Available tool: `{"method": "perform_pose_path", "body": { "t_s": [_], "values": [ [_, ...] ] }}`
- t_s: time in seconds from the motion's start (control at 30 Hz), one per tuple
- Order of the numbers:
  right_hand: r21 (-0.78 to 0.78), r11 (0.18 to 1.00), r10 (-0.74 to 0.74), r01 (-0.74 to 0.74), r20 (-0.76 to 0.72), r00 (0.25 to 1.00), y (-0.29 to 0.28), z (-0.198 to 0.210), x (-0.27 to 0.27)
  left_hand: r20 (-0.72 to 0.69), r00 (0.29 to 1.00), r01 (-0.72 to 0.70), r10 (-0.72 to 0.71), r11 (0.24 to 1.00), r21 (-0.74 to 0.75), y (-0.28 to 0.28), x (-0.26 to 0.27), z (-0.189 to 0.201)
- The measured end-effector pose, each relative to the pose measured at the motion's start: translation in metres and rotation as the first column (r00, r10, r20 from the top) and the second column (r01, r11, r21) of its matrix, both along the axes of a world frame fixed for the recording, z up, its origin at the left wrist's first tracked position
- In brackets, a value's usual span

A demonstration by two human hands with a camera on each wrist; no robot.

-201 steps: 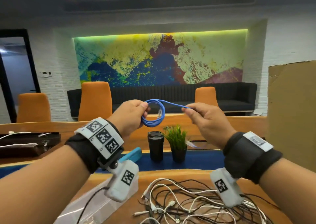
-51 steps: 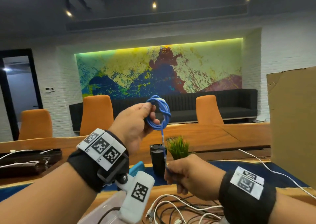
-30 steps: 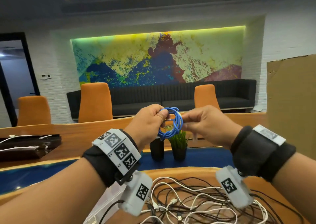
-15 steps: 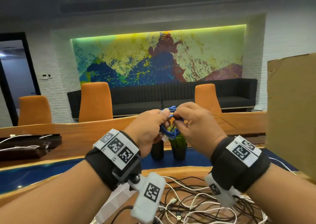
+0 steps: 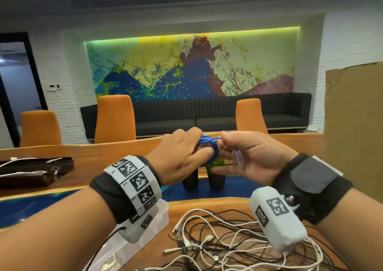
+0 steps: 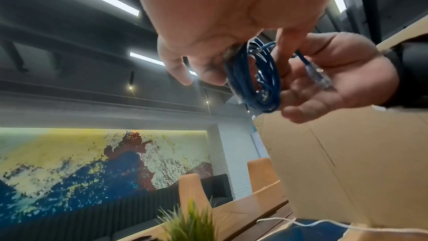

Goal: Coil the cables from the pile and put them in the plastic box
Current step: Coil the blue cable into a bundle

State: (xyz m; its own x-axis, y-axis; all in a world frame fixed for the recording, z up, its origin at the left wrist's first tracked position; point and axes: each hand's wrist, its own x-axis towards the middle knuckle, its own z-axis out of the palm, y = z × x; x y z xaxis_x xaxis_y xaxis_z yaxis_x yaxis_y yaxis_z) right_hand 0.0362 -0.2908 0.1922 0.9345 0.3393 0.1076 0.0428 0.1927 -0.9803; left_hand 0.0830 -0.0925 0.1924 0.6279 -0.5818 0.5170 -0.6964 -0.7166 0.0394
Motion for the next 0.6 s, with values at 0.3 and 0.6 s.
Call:
{"method": "perform_pose_path", "body": {
  "t_s": [0.3,0.6],
  "values": [
    [-0.478,0.489,0.203,0.730,0.876,0.437,-0.020,0.016,0.020,-0.472,0.762,0.346,-0.443,0.895,-0.280,0.010,0.000,0.009],
    [-0.073,0.934,-0.299,0.351,0.381,0.875,0.003,0.011,0.009,-0.274,0.860,0.277,-0.430,0.845,-0.457,-0.010,-0.003,0.014]
  ]
}}
